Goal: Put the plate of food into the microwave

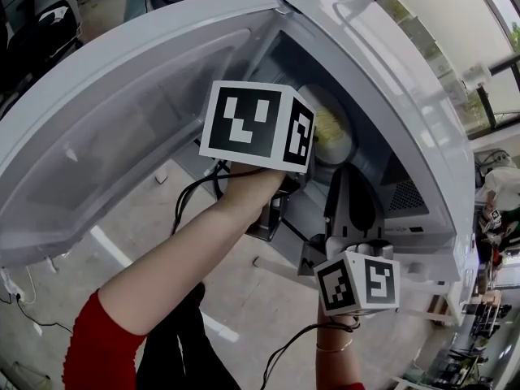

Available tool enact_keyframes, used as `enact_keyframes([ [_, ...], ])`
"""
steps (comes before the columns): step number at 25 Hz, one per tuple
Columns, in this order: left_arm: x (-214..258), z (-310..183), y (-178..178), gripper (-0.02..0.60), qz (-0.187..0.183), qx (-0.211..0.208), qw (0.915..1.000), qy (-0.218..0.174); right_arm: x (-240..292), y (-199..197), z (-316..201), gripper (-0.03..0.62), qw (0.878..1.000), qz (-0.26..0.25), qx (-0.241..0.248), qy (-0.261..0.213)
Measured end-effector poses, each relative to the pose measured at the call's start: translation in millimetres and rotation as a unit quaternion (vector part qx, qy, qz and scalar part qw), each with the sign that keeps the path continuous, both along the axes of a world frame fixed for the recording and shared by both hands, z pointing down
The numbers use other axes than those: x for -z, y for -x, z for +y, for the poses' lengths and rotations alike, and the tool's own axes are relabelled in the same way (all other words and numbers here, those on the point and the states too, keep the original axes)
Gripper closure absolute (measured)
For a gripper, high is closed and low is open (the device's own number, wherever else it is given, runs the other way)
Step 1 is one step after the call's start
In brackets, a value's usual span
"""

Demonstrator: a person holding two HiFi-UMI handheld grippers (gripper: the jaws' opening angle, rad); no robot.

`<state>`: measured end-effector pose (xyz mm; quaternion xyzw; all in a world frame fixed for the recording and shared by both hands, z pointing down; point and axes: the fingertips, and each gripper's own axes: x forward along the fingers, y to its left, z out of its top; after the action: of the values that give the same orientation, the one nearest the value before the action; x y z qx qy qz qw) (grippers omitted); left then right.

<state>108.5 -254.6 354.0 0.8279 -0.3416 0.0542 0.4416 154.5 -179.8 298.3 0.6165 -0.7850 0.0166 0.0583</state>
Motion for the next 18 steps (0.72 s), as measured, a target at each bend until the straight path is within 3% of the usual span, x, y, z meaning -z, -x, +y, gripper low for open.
enact_keyframes([
  [10, -1, -2, 5, 0.492, -0.058, 0.029, 0.9943, -0.085, -10, 8, -4, 0.579, 1.000, 0.010, 0.011, 0.014],
  [16, 0, -2, 1, 0.455, -0.078, 0.008, 0.9920, -0.099, -11, 5, -5, 0.579, 1.000, 0.014, 0.007, 0.014],
  [18, 1, 2, -3, 0.408, -0.087, -0.005, 0.9907, -0.104, -12, 5, -5, 0.579, 1.000, 0.014, 0.008, 0.015],
])
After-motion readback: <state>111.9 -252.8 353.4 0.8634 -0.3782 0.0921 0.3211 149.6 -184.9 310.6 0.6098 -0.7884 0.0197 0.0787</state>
